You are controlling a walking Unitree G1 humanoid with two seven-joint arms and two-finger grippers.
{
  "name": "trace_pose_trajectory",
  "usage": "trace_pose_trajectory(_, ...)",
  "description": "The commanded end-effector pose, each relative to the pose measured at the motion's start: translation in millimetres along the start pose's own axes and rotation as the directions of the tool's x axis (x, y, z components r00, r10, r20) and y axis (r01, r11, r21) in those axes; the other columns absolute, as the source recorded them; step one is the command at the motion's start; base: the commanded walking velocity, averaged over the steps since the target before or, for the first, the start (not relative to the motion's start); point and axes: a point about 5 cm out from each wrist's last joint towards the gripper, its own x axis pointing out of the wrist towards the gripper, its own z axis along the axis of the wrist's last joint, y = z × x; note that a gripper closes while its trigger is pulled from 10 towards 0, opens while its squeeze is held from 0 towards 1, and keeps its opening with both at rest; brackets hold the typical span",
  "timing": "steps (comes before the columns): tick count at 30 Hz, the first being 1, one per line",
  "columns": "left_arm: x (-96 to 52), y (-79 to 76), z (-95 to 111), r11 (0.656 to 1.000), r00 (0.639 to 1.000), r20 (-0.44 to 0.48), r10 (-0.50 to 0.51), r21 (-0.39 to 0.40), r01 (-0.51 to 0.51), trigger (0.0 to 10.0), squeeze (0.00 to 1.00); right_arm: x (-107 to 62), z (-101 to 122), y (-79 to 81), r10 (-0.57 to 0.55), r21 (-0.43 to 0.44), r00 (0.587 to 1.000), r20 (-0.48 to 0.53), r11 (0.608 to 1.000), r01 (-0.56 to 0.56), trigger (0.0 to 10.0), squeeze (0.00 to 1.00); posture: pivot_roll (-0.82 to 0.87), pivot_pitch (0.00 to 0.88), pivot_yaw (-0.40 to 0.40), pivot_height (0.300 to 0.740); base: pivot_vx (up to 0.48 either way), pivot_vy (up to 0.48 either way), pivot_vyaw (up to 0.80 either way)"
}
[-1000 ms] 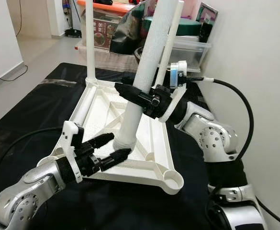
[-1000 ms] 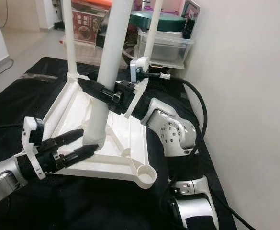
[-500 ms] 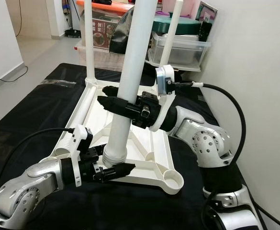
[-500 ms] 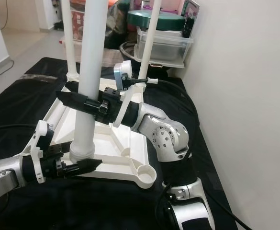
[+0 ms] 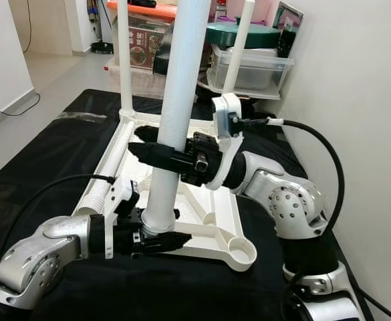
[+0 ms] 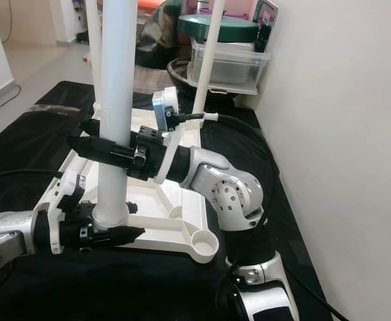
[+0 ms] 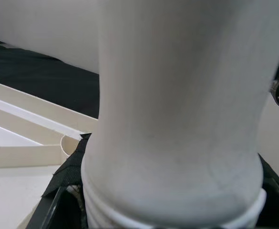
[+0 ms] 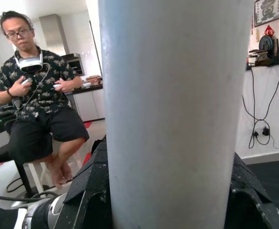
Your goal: Building children table
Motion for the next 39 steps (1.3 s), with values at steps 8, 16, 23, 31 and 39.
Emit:
trace_pose_trajectory(8,9.3,0.7,12,0.996,0.997,0.071,0.040,0.080,-0.046,0.0,0.00,6.0,-11,3.6,-0.010,0.085,0.999,0.032,0.996,0.007,10.0,0.00,0.08,0.000,-0.107,0.740,0.000,0.000,0.00)
trace_pose_trajectory(16,7.8,5.7,13,0.978,0.986,0.062,0.156,0.130,-0.163,10.0,0.00,-3.2,-16,-15.7,-0.230,0.122,0.971,0.063,0.968,0.221,10.0,1.00,0.08,0.000,-0.108,0.740,0.000,0.000,0.00)
trace_pose_trajectory(23,5.0,31.7,10,0.857,0.891,-0.048,0.451,0.303,-0.417,10.0,0.00,-15.7,-19,-35.2,-0.469,0.110,0.881,0.060,0.880,0.461,10.0,0.00,0.08,0.000,-0.111,0.740,0.000,0.000,0.00)
trace_pose_trajectory(31,13.2,36.3,-4,0.802,0.824,-0.087,0.559,0.309,-0.512,10.0,0.00,-19.5,-15,-38.6,-0.589,0.171,0.796,0.142,0.806,0.566,10.0,0.00,0.08,0.000,-0.113,0.740,0.000,0.000,0.00)
trace_pose_trajectory(39,50.5,36.2,-11,0.751,0.783,-0.060,0.620,0.336,-0.569,10.0,0.00,-6.7,-28,-36.7,-0.646,0.343,0.745,0.166,0.746,0.570,10.0,0.00,0.08,0.000,-0.115,0.740,0.000,0.000,0.00)
